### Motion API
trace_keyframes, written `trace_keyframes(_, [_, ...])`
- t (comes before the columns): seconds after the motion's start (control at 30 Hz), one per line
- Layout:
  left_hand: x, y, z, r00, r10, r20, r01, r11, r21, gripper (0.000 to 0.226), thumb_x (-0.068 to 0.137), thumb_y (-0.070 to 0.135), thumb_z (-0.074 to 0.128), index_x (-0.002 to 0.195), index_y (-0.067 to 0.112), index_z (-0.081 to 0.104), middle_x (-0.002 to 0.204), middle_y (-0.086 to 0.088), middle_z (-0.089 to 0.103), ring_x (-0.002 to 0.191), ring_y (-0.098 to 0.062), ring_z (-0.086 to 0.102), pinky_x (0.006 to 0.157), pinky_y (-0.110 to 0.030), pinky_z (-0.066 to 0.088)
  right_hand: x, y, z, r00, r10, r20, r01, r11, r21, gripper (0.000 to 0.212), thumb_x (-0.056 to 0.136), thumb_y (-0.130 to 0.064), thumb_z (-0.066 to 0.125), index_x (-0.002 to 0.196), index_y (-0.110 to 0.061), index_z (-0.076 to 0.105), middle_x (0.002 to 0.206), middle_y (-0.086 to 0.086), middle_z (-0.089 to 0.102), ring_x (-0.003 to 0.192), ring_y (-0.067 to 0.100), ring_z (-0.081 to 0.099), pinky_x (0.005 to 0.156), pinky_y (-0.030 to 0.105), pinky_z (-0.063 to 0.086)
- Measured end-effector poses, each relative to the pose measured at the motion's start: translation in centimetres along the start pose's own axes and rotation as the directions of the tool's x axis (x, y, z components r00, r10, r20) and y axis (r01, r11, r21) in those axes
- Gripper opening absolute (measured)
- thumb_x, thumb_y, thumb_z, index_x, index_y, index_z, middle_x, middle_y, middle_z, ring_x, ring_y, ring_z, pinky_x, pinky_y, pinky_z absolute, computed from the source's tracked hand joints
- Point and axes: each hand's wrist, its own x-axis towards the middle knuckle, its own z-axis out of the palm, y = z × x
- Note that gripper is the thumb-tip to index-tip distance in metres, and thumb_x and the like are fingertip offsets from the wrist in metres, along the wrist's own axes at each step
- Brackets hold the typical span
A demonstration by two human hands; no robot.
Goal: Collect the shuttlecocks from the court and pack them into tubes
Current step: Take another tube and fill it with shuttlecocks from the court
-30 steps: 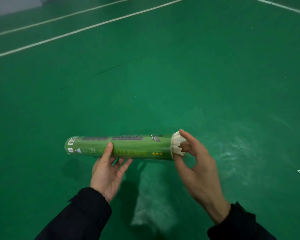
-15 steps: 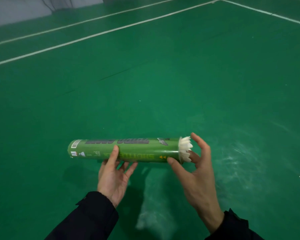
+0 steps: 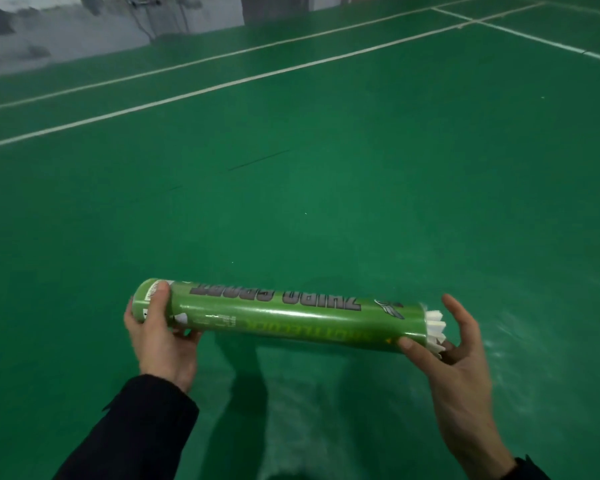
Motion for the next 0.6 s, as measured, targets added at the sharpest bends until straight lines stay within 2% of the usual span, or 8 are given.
trace_keyframes(0.07, [0.2, -0.2, -0.2, 1.0, -0.004, 0.007, 0.004, 1.0, 0.026, 0.048, 0.095, 0.031, 0.072, 0.139, 0.025, 0.053, 0.138, -0.007, 0.062, 0.118, -0.025, 0.066, 0.085, -0.043, 0.06, 0.1, -0.1, 0.4, 1.0, -0.012, -0.01, 0.012, 1.0, 0.001, 0.068, 0.081, 0.01, 0.07, 0.131, -0.031, 0.049, 0.093, -0.006, 0.079, 0.076, 0.005, 0.073, 0.069, 0.012, 0.055])
trace_keyframes(0.13, [0.1, -0.5, -0.4, 1.0, -0.014, 0.008, 0.014, 1.0, 0.018, 0.053, 0.096, 0.033, 0.071, 0.143, 0.019, 0.052, 0.137, -0.008, 0.064, 0.11, -0.021, 0.07, 0.085, -0.041, 0.062, 0.4, -0.4, 0.8, 0.998, -0.053, -0.018, 0.052, 0.999, -0.003, 0.059, 0.083, 0.003, 0.07, 0.128, -0.031, 0.05, 0.098, -0.004, 0.078, 0.077, 0.003, 0.072, 0.073, 0.013, 0.055])
trace_keyframes(0.27, [-0.1, -1.3, -1.1, 0.998, -0.067, 0.0, 0.067, 0.997, -0.037, 0.057, 0.096, 0.033, 0.071, 0.146, 0.016, 0.048, 0.133, -0.011, 0.065, 0.106, -0.021, 0.075, 0.08, -0.039, 0.064, 0.6, -1.1, 1.3, 0.992, -0.123, -0.005, 0.123, 0.992, -0.001, 0.055, 0.08, -0.025, 0.067, 0.131, -0.032, 0.05, 0.093, -0.006, 0.078, 0.083, 0.0, 0.07, 0.078, 0.011, 0.053])
trace_keyframes(0.43, [-0.3, -1.4, -1.4, 0.997, -0.083, 0.011, 0.083, 0.997, -0.011, 0.052, 0.096, 0.034, 0.07, 0.141, 0.017, 0.051, 0.131, -0.01, 0.066, 0.109, -0.021, 0.074, 0.081, -0.039, 0.064, 0.7, -1.0, 1.2, 0.989, -0.138, 0.055, 0.141, 0.989, -0.047, 0.048, 0.093, -0.008, 0.058, 0.134, -0.031, 0.046, 0.096, -0.01, 0.078, 0.087, -0.002, 0.069, 0.078, 0.01, 0.05])
trace_keyframes(0.53, [-0.5, -0.8, -1.5, 0.998, -0.064, 0.025, 0.064, 0.998, 0.028, 0.033, 0.099, 0.044, 0.062, 0.124, 0.022, 0.061, 0.128, -0.006, 0.066, 0.116, -0.022, 0.069, 0.091, -0.045, 0.061, 0.8, -0.4, 1.2, 0.99, -0.133, 0.051, 0.137, 0.987, -0.083, 0.048, 0.097, -0.005, 0.056, 0.139, -0.029, 0.048, 0.102, -0.001, 0.077, 0.091, -0.002, 0.069, 0.079, 0.01, 0.051])
trace_keyframes(0.6, [-0.3, -0.1, -1.5, 0.999, -0.045, -0.004, 0.045, 0.998, 0.042, 0.04, 0.102, 0.053, 0.054, 0.127, 0.022, 0.063, 0.128, -0.008, 0.068, 0.116, -0.022, 0.069, 0.096, -0.046, 0.057, 0.8, 0.2, 1.1, 0.992, -0.127, 0.029, 0.129, 0.986, -0.104, 0.048, 0.1, -0.009, 0.054, 0.143, -0.03, 0.048, 0.108, -0.013, 0.073, 0.098, -0.007, 0.068, 0.082, 0.008, 0.05])
